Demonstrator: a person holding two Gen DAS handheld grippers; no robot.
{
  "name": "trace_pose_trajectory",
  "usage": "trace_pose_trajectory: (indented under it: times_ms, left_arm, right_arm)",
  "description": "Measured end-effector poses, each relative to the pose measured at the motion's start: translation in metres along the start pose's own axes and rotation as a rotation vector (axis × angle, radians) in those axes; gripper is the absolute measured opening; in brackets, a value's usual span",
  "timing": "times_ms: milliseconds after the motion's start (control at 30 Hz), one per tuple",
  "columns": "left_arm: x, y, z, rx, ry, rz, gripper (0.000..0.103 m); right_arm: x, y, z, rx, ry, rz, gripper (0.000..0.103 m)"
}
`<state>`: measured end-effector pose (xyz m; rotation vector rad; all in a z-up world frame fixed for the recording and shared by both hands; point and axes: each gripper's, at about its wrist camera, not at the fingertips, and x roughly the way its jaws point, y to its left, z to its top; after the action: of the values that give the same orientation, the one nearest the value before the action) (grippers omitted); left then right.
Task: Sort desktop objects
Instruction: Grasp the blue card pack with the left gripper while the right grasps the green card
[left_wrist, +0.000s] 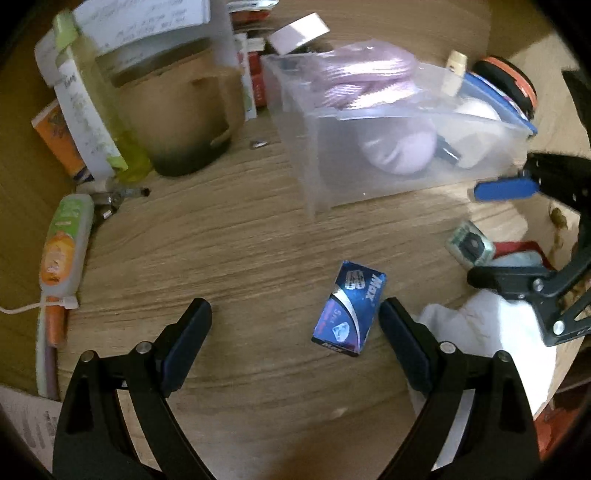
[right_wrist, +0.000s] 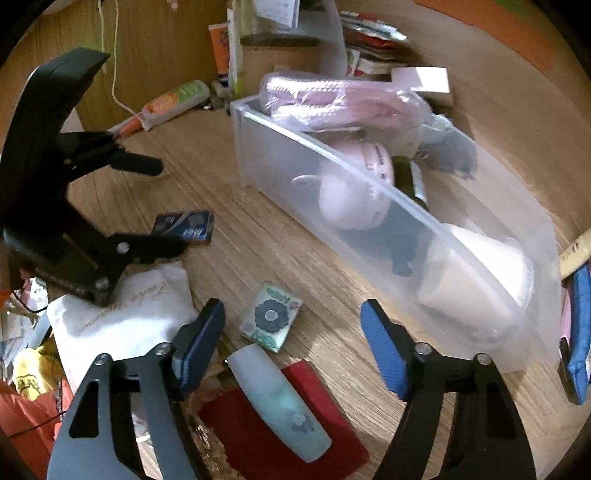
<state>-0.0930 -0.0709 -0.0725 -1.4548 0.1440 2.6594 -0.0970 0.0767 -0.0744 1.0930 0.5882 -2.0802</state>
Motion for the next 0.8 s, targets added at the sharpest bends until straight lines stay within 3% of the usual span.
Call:
trace_pose_trajectory:
  times_ms: [200,367,500,567,800]
  left_arm:
    - [0.003,0.009,-0.001,-0.023,-0.012,-0.021,0.092]
    - [-0.001,-0.002,0.000,0.018,-0.033,-0.052,0.064]
    - [-0.002,-0.007,0.000,0.031,-0.056,-0.059,0.046]
    - [-0.003,-0.010,-0.001,0.033,-0.061,-0.065,0.028]
    - [-0.006,-0.023,-0.001,-0.016,-0.065,-0.057,0.027]
  right_arm:
    - [0.008,-0.002,0.002,0.012,0.032,0.033,0.049]
    - [0.012,0.003,0.004,0.014,0.028,0.066,0.023]
    - [0.012,0.007,0.004,0.000,0.013,0.055,0.022]
    - [0.012,0.006,0.003,0.011,0.010,0.062,0.022]
    - [-0.009,0.000,0.004,0.039,-0.071,0.075,0.022]
